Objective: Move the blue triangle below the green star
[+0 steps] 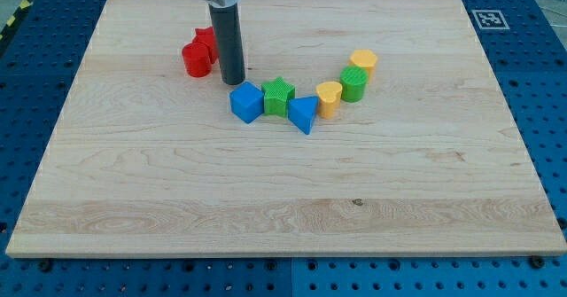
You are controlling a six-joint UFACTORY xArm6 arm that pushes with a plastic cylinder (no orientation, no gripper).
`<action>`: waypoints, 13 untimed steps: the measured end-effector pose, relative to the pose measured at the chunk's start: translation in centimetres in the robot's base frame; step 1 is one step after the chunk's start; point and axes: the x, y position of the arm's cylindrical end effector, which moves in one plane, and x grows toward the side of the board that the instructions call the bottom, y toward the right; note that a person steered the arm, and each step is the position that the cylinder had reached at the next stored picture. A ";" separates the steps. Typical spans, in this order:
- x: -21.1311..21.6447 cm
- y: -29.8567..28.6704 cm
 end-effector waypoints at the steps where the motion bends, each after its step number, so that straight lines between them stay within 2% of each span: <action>1: 0.0 0.0; 6: 1.7 0.0; 9: -1.0 1.4; 10: -2.4 2.1; 11: -1.8 5.4; 13: -0.6 8.3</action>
